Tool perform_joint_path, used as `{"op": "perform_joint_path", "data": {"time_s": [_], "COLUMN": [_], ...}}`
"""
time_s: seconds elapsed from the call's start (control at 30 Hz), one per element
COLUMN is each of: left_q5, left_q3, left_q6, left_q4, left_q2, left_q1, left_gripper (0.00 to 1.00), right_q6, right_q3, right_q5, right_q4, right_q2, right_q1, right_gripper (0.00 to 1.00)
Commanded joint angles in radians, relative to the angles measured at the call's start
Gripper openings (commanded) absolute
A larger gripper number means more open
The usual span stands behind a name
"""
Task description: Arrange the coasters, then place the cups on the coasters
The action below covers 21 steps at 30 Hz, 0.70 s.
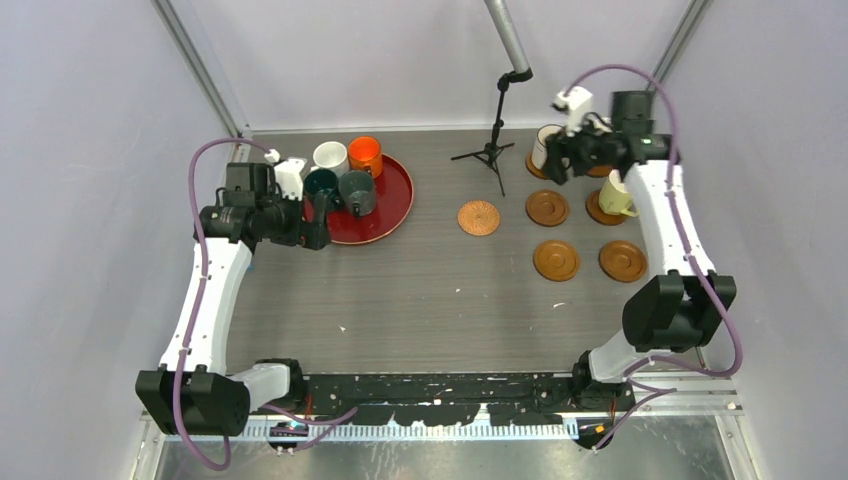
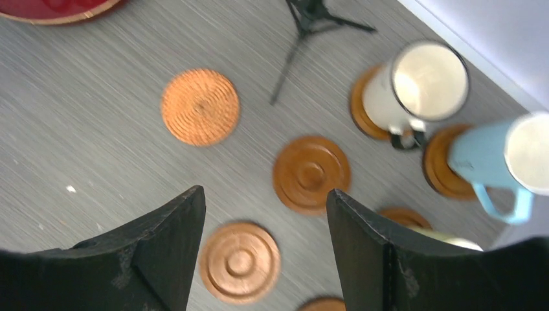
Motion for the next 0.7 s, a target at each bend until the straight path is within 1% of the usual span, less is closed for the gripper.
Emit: {"op": "perform_joint_path", "data": {"time_s": [0.0,0.13,0.17,0.33,0.4,0.53,0.67], "left_q5": [-0.045,-0.06,-0.061,-0.069,-0.073,-0.081,-0.086], "left_q3": [0.018,0.026,0.031,0.04,0.033,0.016,0.01], "left_q6": [-0.039,-0.077,-0.077,-0.127,-0.132,-0.138,-0.144], "left_q4": [0.022,0.042,0.046,0.063,0.075,0.102,0.115], "left_q2": [0.001,0.022,0.029,0.049,0.044,0.034,0.037], "left_q1": [0.005,0.021,0.046,0.097,0.102,0.11,0.13], "left_gripper": [1.0,1.0,1.0,1.0,1.0,1.0,1.0], "right_q6": [0.276,0.474,0.512,0.626,0.685,0.741,0.815], "right_q3": [0.0,0.047,0.071,0.173,0.204,0.3,0.43], "right_q5": [0.245,0.417,0.456,0.578,0.678,0.742,0.797], "right_q4": [0.187,0.255,0.258,0.289,0.326,0.339,0.364], "right_q2": [0.021,0.124,0.16,0.323,0.378,0.501,0.62], "right_q1": [0.221,0.464,0.514,0.742,0.822,0.942,1.0], "right_gripper": [0.73,0.71,0.7,0.68,0.68,0.69,0.7]}}
